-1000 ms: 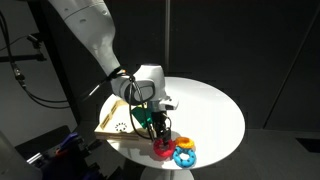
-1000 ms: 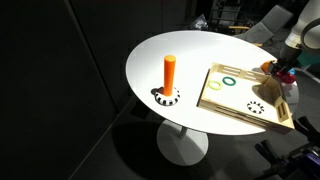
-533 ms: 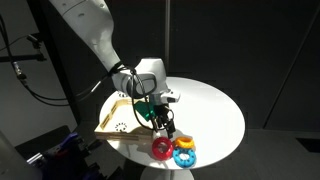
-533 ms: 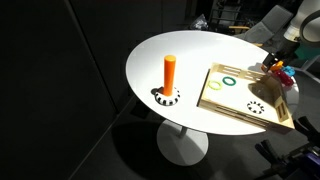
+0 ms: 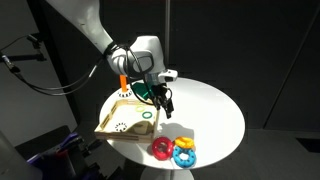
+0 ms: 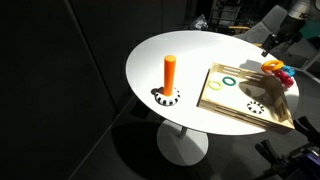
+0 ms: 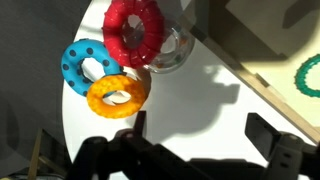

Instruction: Move the red ring from the tray to the table

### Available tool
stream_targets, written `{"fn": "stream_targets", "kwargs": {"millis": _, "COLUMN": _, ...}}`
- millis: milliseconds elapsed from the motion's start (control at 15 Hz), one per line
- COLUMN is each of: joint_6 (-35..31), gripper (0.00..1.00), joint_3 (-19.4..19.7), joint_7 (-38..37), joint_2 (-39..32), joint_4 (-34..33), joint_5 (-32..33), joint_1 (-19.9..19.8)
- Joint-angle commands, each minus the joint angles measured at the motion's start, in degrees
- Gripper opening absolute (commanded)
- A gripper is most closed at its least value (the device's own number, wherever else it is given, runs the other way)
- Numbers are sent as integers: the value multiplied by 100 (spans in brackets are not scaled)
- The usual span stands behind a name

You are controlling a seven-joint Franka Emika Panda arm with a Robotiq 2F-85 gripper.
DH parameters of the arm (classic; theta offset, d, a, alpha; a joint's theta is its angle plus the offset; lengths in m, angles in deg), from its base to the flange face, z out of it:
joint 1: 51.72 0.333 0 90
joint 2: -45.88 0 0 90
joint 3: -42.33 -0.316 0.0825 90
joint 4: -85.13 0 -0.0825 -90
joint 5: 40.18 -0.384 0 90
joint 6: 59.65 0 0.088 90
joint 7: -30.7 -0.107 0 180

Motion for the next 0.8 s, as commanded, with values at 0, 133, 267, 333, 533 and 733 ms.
{"fn": "stream_targets", "kwargs": {"millis": 0, "joint_6": 614, "gripper": 100, "joint_3": -599, "joint_7": 653, "joint_2": 789, "joint_4": 198, "joint_5": -671, "joint_1": -310}}
{"fn": "stream_targets", "kwargs": {"millis": 133, "joint_6": 1020, "gripper": 100, "joint_3": -842, "joint_7": 1083, "joint_2": 1043, "joint_4": 160, "joint_5": -1228, "joint_1": -390}}
{"fn": "stream_targets", "kwargs": {"millis": 267, "joint_6": 1476, "gripper": 100, "joint_3": -945, "joint_7": 1384, "joint_2": 1241, "joint_4": 85, "joint_5": -1624, "joint_1": -405}}
{"fn": "stream_targets", "kwargs": {"millis": 333, "joint_6": 1665, "gripper": 100, "joint_3": -962, "joint_7": 1448, "joint_2": 1332, "joint_4": 66, "joint_5": -1705, "joint_1": -400}}
{"fn": "stream_targets", "kwargs": {"millis": 533, "joint_6": 2132, "gripper": 100, "joint_3": -963, "joint_7": 1484, "joint_2": 1545, "joint_4": 28, "joint_5": -1746, "joint_1": -386}}
{"fn": "stream_targets", "kwargs": {"millis": 733, "joint_6": 2434, "gripper": 100, "joint_3": -951, "joint_7": 1413, "joint_2": 1732, "joint_4": 47, "joint_5": -1618, "joint_1": -378}}
